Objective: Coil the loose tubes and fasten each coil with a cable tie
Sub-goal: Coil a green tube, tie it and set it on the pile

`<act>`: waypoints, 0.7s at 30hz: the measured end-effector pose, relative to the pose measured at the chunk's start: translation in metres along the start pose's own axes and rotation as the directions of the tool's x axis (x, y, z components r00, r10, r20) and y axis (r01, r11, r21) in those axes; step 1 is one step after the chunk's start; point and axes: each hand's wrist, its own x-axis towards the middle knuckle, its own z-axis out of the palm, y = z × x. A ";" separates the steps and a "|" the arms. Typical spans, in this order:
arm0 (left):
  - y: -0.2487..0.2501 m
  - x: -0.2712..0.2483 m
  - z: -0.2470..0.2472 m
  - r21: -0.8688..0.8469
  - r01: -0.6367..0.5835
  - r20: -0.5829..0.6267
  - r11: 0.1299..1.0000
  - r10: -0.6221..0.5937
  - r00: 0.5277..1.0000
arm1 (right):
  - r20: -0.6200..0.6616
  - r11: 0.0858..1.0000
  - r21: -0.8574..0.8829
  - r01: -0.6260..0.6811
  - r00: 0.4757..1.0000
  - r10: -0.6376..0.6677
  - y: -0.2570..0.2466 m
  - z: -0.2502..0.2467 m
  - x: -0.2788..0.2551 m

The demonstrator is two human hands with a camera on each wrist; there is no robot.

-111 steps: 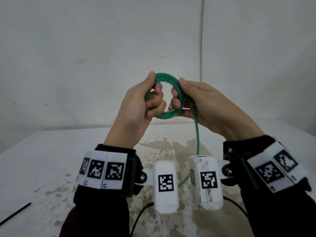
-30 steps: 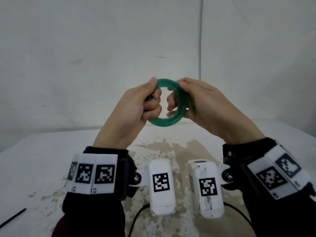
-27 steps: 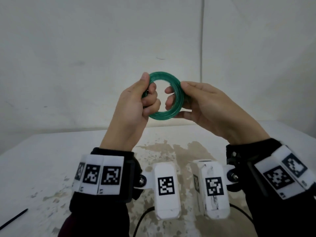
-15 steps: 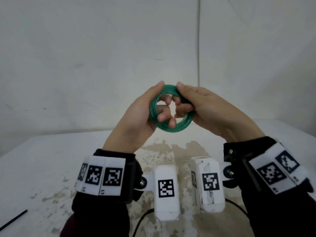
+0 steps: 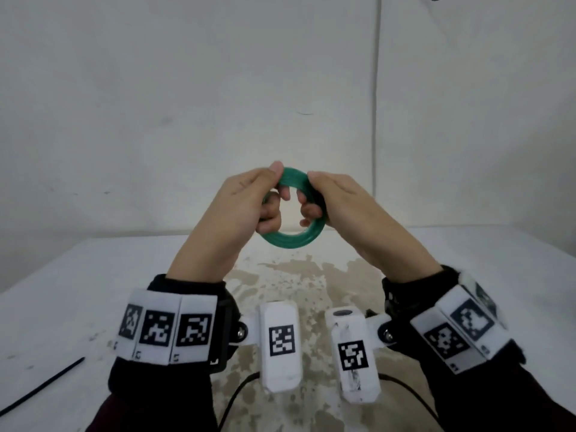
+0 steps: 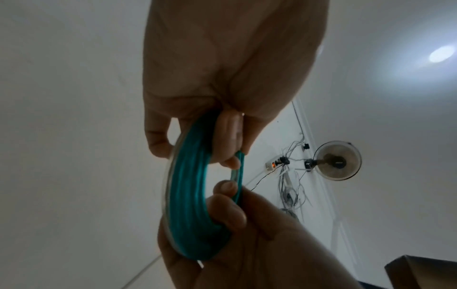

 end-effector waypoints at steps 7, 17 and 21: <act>-0.020 -0.057 -0.078 0.120 0.233 -0.041 0.965 -0.230 0.972 | 0.199 0.998 0.027 -0.061 0.978 0.054 0.018 0.084 -0.005; -0.062 -0.132 -0.247 0.749 0.663 -0.549 -0.004 -0.565 0.616 | 0.391 0.978 0.023 -0.206 0.902 0.181 0.015 0.185 -0.020; -0.075 -0.155 -0.266 0.759 0.636 -0.572 -0.142 -0.612 0.546 | 0.444 0.974 0.009 -0.227 0.874 0.199 0.013 0.208 -0.027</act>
